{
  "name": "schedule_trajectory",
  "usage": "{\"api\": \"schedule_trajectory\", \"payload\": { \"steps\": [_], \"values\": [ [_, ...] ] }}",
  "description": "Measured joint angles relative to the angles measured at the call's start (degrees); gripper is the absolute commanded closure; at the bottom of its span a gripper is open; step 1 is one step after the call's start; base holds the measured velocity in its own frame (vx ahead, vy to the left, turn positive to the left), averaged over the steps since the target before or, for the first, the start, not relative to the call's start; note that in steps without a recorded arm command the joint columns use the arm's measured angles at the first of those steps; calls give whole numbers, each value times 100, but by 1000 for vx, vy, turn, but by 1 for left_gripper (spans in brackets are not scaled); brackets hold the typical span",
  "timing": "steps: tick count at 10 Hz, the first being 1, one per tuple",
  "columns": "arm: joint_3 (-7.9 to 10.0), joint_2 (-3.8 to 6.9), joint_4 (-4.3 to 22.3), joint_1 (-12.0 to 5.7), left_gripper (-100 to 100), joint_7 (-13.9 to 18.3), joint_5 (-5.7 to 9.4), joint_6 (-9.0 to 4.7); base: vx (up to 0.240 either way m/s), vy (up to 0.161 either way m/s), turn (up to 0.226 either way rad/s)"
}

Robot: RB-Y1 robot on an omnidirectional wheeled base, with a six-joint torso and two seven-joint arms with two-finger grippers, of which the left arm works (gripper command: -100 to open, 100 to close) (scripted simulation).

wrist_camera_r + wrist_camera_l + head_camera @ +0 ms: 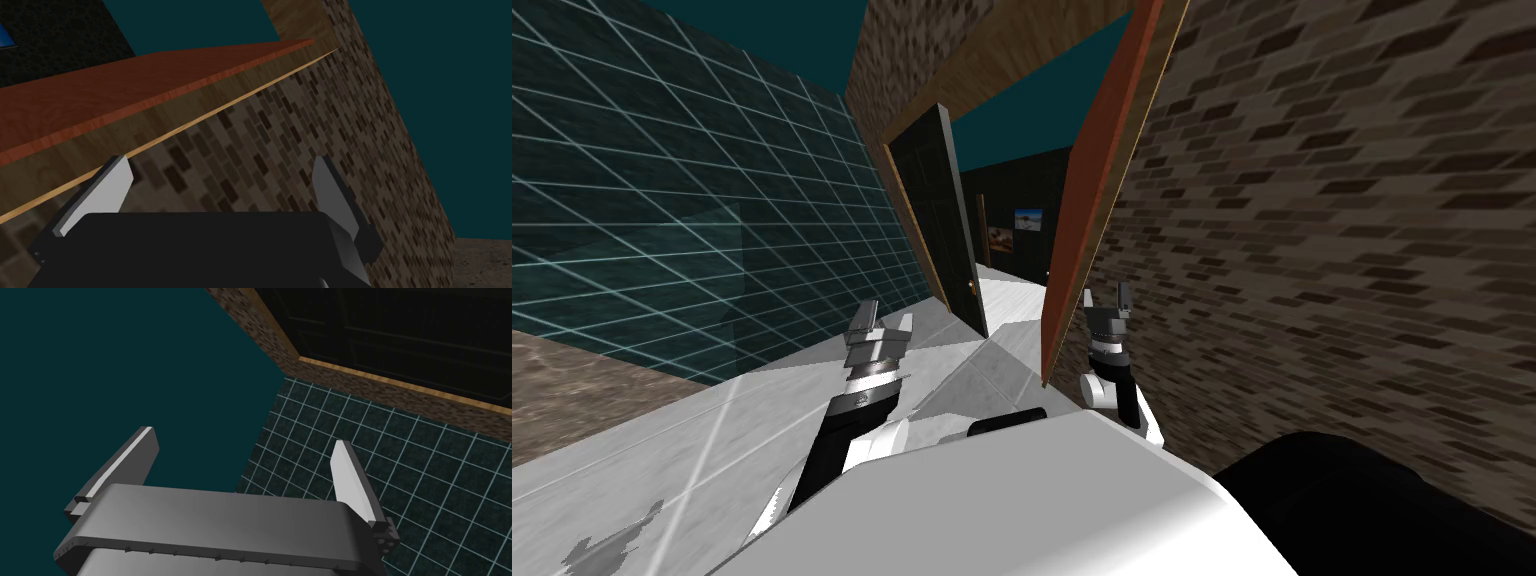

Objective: Push the door open

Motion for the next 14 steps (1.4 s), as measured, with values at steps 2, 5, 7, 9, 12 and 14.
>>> {"api": "schedule_trajectory", "payload": {
  "steps": [2, 5, 7, 9, 12, 14],
  "values": [
    [-66, 46, 225, -81, -100, 1, -9, -81, 122, 76, -19],
    [-176, 132, 598, -248, -100, 28, -24, -170, 135, 84, -24],
    [-219, 183, 807, -340, -100, 53, -24, -225, 80, 60, -15],
    [-283, 213, 1037, -444, -100, 61, -35, -290, 80, 65, -22],
    [-369, 278, 1440, -619, -100, 88, -41, -408, 93, 66, -20],
    [-452, 305, 1725, -728, -100, 99, -54, -504, 95, 77, -29]
  ]
}}
